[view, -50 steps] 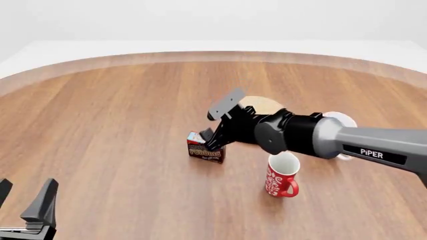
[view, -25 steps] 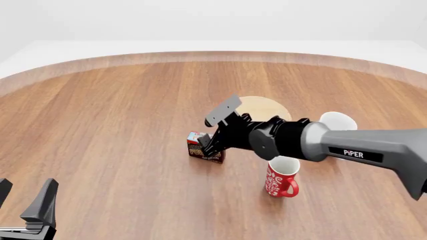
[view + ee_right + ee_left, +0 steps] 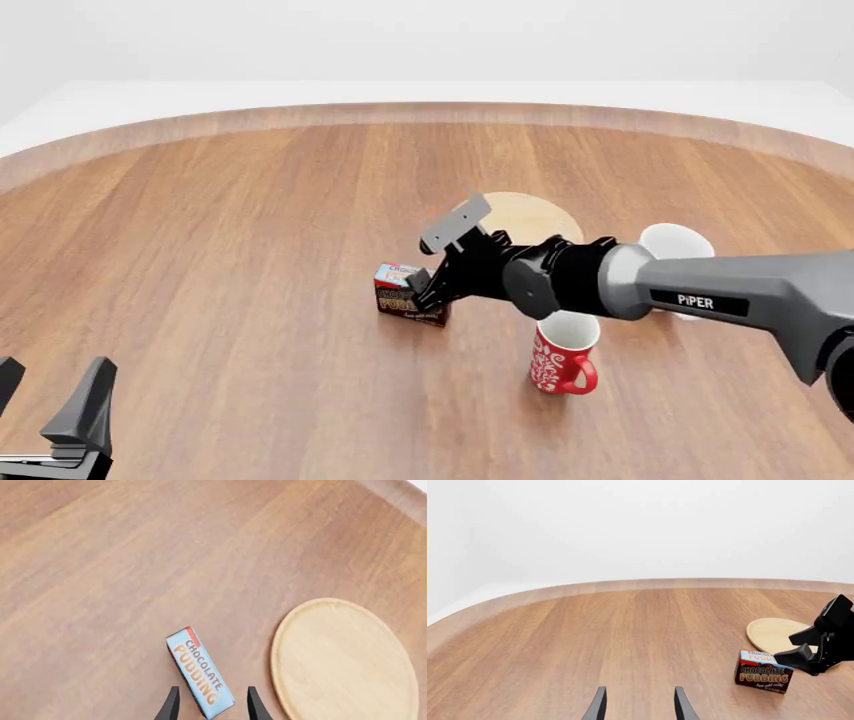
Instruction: Put the chocolate pudding to the left of the plate.
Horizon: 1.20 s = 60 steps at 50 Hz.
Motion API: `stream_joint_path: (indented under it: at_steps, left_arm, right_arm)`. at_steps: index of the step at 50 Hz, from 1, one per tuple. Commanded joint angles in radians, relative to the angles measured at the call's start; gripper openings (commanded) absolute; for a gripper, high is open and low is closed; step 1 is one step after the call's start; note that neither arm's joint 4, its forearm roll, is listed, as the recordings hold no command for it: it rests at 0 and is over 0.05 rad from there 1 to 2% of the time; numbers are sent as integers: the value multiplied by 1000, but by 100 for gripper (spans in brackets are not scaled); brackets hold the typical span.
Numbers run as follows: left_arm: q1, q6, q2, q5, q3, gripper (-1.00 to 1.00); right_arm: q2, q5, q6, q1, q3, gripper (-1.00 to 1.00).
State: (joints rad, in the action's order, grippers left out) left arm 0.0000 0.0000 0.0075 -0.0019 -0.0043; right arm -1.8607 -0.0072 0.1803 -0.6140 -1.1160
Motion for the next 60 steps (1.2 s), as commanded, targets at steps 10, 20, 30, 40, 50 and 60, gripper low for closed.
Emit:
stream_joint_path:
  at_steps: [10, 20, 30, 40, 50, 60]
  left_arm:
    - [0, 0, 0, 0, 0, 100]
    - [0, 0, 0, 0, 0, 100]
    - [0, 0, 0, 0, 0, 100]
    - [0, 0, 0, 0, 0, 100]
    - [0, 0, 0, 0, 0, 100]
    - [0, 0, 0, 0, 0, 100]
  right_arm:
    - [-39, -26, -15, 1, 3, 100]
    - [-62, -35, -19, 5, -7, 100]
    - [-77, -47, -25, 0, -6, 100]
    - [-90, -53, -28, 5, -11, 100]
    - [-105, -78, -40, 3, 3, 100]
    - [-119, -93, -47, 0, 6, 100]
